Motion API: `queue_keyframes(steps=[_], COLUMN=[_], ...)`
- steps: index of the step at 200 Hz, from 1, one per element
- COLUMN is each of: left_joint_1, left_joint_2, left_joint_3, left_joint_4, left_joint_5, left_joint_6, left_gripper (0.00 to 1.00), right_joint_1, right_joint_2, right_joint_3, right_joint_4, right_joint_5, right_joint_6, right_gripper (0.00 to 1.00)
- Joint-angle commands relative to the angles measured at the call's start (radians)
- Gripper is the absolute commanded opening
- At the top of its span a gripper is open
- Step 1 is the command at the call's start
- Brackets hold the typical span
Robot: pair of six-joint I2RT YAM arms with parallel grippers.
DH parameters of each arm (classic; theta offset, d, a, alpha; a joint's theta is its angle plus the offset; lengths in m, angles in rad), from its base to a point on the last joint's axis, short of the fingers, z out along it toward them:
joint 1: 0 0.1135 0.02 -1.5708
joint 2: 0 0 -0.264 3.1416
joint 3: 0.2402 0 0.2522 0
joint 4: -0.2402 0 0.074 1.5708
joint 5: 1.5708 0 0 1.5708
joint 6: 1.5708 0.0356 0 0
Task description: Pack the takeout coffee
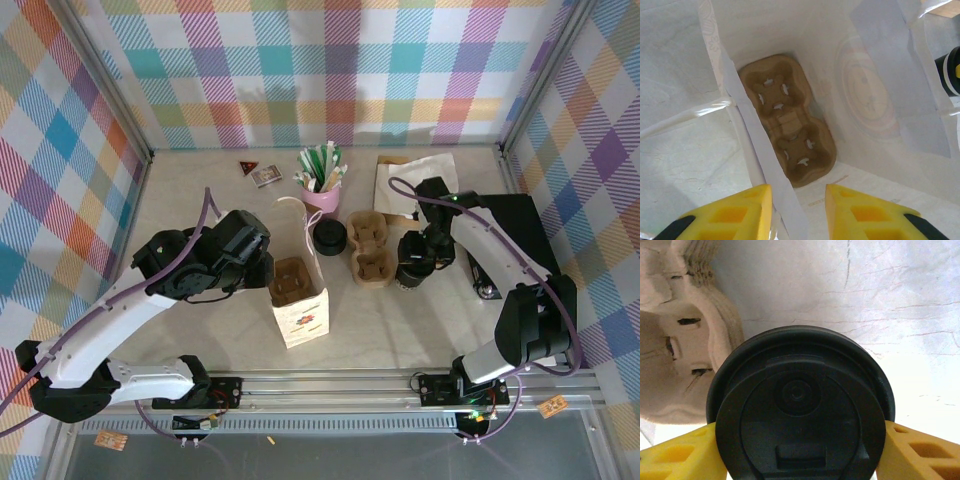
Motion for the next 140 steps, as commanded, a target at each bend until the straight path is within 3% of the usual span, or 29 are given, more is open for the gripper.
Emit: queue_keyframes(steps=[1, 71, 140], left_joint_1=[0.006, 0.007, 0.013], left_joint_2=[0.0, 0.008, -0.021], left_joint_3=[0.009, -0.059, -0.072], left_joint_4=[-0.012, 0.075, 0.031], left_joint_5=[-0.023, -0.026, -0.037], left_joint_6=[-0.026, -0.019, -0.046], left_gripper=[0.34, 0.34, 0.23], right_joint_1=[0.006, 0.006, 0.005], right_joint_2=[-0.031, -0.007, 0.022], right_joint_3=[-0.01, 0.02, 0.052], right_joint_4=[-0.035, -0.053, -0.079], right_joint_5=[-0.045, -0.028, 0.026], right_joint_6=[0.021, 0.006, -0.01], right_gripper=[0.65, 0.65, 0.65])
